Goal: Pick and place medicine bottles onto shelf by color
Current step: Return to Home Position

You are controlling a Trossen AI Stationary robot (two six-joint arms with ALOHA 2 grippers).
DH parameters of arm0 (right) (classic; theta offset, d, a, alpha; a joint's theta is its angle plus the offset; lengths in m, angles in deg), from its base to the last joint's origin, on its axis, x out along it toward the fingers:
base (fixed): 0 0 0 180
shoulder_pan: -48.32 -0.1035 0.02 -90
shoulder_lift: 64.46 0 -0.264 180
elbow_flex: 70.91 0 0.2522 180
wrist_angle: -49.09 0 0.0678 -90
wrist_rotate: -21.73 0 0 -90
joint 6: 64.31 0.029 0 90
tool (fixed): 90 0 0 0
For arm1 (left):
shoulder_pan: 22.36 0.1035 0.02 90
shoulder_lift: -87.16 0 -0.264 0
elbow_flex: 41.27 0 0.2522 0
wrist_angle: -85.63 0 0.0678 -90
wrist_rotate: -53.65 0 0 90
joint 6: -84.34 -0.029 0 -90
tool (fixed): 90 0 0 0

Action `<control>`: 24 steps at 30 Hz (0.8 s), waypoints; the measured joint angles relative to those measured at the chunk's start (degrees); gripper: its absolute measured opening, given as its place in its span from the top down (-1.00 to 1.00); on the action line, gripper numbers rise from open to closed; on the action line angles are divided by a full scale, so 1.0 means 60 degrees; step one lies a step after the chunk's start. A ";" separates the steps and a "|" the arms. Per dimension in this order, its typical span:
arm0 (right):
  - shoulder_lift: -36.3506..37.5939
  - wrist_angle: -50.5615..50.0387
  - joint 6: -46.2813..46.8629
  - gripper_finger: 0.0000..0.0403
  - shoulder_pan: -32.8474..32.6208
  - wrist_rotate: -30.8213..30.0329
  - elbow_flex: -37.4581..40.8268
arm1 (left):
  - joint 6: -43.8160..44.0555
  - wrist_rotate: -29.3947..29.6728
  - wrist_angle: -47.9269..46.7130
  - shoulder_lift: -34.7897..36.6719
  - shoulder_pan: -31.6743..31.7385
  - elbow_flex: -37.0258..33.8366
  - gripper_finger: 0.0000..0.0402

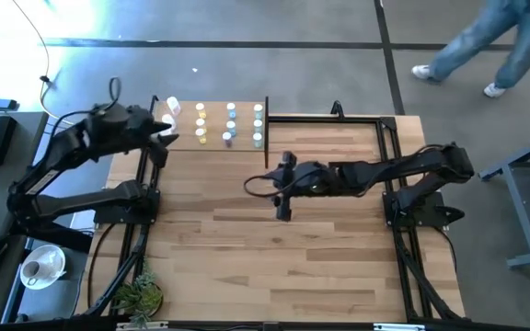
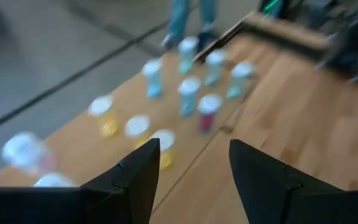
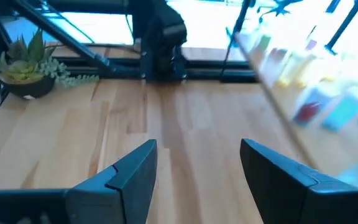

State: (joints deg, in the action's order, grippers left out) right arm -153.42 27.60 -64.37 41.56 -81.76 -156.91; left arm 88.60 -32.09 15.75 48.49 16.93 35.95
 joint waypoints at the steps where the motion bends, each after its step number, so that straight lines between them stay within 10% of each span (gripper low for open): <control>1: 0.0190 -0.0106 -0.0076 -0.10 0.0000 -0.0051 0.0000 | 0.0007 -0.0135 0.0238 0.0247 -0.0132 -0.0146 0.08; 24: 0.2760 -0.4173 -0.0033 -0.10 0.0007 -0.1420 0.0000 | 0.0623 -0.2681 0.5206 0.4154 -0.1996 -0.6001 0.09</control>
State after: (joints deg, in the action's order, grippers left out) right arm -136.86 2.56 -64.56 41.60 -90.28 -156.91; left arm 92.33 -48.18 46.99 73.42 4.95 -0.05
